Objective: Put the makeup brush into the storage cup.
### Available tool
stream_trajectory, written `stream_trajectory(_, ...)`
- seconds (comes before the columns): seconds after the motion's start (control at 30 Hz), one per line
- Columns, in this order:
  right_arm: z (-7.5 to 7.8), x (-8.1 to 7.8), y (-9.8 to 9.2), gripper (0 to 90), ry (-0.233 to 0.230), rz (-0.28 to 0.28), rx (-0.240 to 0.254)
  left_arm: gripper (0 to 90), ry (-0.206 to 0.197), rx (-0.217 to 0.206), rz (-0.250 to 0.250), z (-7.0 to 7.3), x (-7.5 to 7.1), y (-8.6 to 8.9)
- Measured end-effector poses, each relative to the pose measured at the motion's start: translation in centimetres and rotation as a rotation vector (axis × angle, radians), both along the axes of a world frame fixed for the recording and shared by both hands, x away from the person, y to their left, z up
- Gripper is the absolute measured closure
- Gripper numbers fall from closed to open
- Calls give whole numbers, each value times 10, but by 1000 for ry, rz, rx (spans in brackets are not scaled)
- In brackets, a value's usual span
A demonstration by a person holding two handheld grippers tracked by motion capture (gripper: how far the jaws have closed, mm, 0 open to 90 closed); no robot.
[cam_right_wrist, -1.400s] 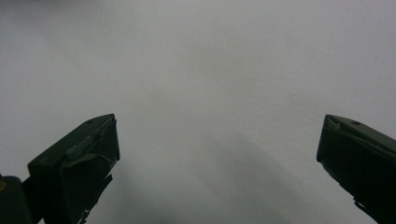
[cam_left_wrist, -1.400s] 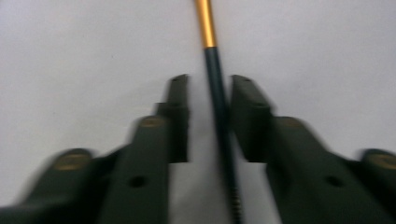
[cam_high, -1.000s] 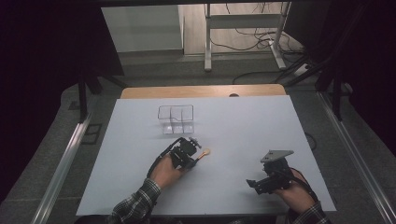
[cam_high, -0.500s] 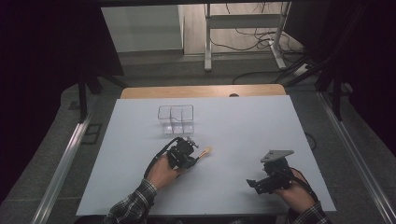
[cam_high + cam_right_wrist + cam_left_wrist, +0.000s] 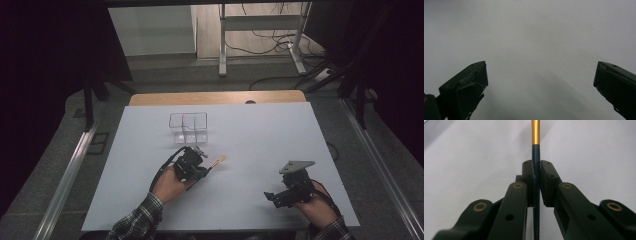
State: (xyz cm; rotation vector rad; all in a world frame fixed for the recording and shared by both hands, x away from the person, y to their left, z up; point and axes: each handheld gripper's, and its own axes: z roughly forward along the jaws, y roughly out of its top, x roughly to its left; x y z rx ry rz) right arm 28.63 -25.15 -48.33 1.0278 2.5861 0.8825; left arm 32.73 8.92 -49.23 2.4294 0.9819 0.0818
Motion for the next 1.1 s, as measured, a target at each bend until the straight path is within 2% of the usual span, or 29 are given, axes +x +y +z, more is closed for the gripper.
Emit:
stream_trajectory(0.47, 1, 0, 0, 0, -2, 2, 4, 836, -18, -32, -6, 6, -4, 9)
stream_trajectory(0.77, 1, 0, -1, 0, -4, 1, 6, 835, -69, -69, 9, 15, -6, 20)
stream_trajectory(1.1, 2, 0, -1, 0, -11, 3, 15, 835, -107, -108, 30, 22, -7, 31)
